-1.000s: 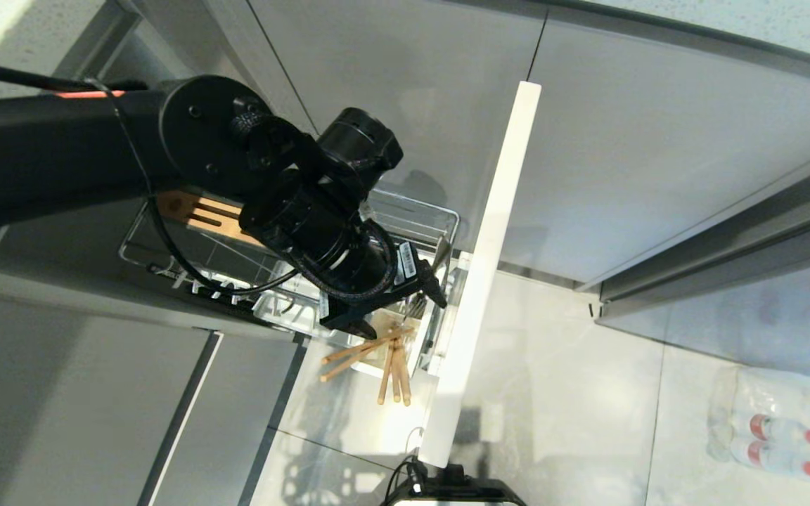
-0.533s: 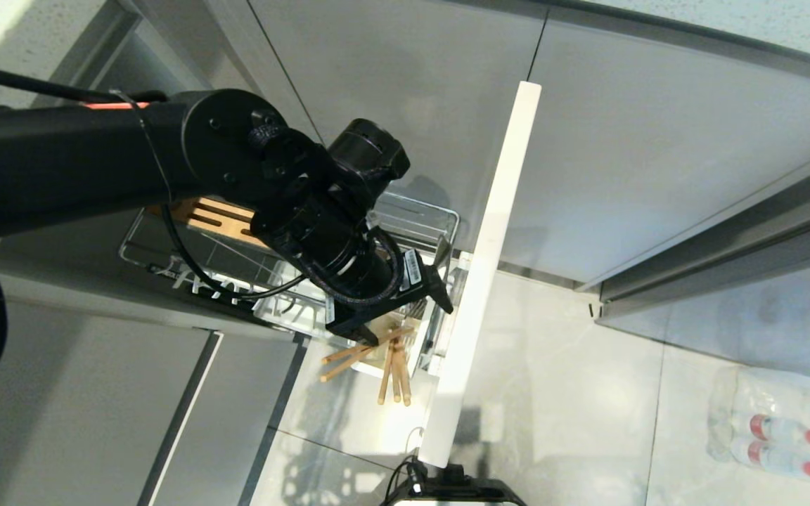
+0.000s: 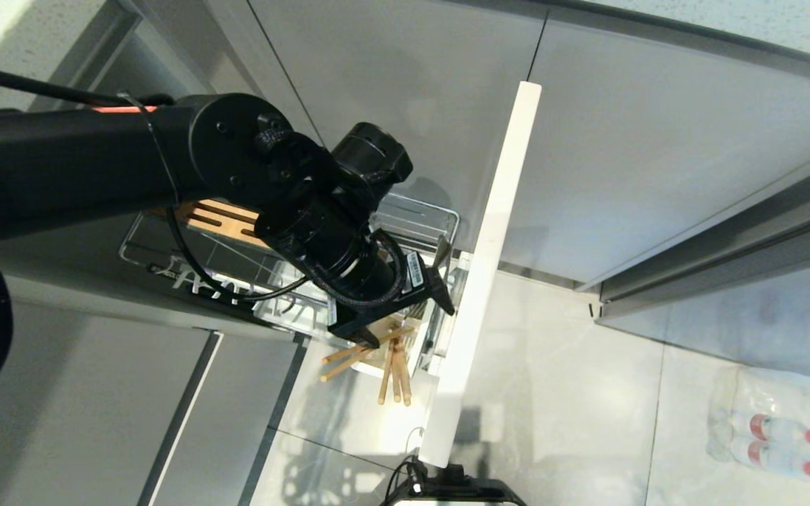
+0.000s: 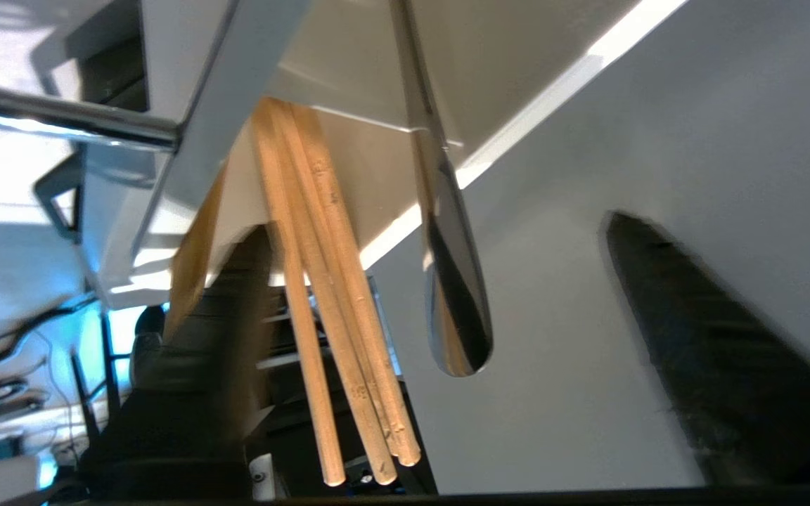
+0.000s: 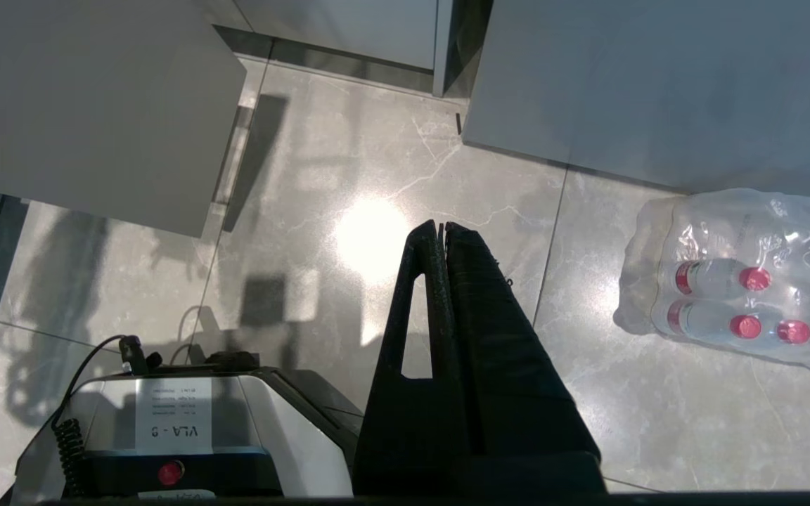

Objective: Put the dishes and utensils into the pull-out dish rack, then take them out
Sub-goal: Take the spoon out of the cupboard

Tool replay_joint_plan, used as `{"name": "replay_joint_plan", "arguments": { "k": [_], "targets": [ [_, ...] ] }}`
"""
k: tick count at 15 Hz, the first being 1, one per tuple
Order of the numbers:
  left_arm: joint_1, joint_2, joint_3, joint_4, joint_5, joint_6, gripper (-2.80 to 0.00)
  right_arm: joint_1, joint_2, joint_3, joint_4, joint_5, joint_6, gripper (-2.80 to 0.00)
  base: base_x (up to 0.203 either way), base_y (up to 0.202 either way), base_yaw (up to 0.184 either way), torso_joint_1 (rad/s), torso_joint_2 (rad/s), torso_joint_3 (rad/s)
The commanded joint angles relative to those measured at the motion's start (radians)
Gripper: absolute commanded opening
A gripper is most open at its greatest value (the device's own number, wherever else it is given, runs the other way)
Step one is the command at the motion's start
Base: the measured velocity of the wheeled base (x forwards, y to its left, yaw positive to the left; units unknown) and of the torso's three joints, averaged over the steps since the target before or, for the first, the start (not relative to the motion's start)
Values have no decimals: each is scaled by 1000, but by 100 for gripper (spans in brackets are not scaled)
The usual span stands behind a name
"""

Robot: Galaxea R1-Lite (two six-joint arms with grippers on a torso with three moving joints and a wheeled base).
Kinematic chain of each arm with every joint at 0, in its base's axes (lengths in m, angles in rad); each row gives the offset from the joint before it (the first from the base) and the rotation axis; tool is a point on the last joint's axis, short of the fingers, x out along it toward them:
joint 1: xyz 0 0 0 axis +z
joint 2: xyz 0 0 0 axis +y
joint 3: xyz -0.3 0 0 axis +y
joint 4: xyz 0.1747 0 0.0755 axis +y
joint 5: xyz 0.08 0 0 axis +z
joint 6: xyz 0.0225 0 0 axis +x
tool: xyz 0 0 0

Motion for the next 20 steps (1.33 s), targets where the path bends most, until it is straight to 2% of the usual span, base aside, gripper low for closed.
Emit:
{"name": "replay_joint_plan", "arguments": {
  "k": [1, 14, 20],
  "targets": [
    [0, 2, -1, 5, -2, -6, -280, 0, 2, 0, 0, 0, 1, -280, 0, 0, 0, 0, 0, 0],
    [0, -5, -1, 5, -11, -4, -280, 0, 2, 0, 0, 0, 1, -280, 0, 0, 0, 0, 0, 0],
    [4, -71, -1, 5, -10, -4, -280, -1, 2, 0, 0, 0, 1, -280, 0, 0, 0, 0, 0, 0]
  ]
}}
